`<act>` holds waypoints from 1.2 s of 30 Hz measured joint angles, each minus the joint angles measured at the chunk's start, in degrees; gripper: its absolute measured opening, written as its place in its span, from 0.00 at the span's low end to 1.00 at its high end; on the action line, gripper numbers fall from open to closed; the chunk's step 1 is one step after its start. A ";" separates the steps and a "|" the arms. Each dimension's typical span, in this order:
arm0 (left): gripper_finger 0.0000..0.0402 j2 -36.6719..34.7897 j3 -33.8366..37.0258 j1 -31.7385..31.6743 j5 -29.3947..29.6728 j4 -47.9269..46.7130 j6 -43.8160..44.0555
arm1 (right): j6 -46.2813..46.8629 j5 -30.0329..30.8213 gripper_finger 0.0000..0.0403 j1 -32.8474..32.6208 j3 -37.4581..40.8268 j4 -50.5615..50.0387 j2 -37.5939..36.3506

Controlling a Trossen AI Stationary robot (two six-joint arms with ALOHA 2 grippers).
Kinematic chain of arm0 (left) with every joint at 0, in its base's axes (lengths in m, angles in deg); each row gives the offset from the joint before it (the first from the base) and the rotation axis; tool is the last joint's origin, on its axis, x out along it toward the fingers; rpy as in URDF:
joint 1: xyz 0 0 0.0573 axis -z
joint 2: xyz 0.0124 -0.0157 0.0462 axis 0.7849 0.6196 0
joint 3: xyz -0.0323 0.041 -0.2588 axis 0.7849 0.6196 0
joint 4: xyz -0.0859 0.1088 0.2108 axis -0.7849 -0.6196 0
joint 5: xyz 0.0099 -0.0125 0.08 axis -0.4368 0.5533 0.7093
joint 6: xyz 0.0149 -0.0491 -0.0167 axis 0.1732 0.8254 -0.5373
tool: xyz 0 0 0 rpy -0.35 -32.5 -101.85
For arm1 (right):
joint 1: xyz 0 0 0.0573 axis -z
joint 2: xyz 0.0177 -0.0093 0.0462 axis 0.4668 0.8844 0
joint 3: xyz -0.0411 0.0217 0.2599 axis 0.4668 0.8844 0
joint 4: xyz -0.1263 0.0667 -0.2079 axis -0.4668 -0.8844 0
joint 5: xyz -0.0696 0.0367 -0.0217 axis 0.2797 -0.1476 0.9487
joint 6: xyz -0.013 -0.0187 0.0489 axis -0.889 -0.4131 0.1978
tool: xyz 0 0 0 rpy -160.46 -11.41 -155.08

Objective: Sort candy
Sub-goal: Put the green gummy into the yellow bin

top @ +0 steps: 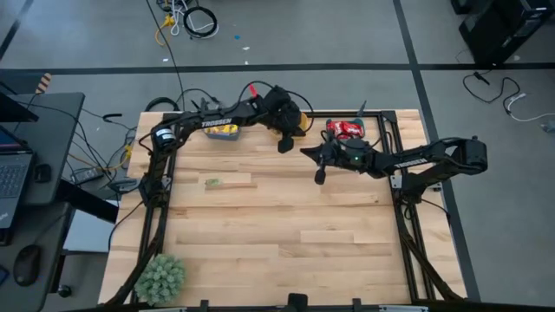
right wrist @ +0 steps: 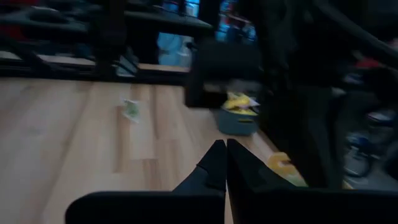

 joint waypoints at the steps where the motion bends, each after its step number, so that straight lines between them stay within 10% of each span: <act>1: 0.00 0.00 1.25 0.21 -0.20 2.50 0.46 | 0.04 -1.25 0.00 0.12 0.00 0.15 0.00; 17: 0.00 -14.67 23.83 1.73 1.78 17.47 3.23 | 3.51 -6.11 0.00 1.57 10.96 15.91 0.00; 36: 0.00 -39.76 32.96 12.53 20.39 -32.51 12.84 | 3.94 -6.09 0.00 1.55 11.62 15.56 0.00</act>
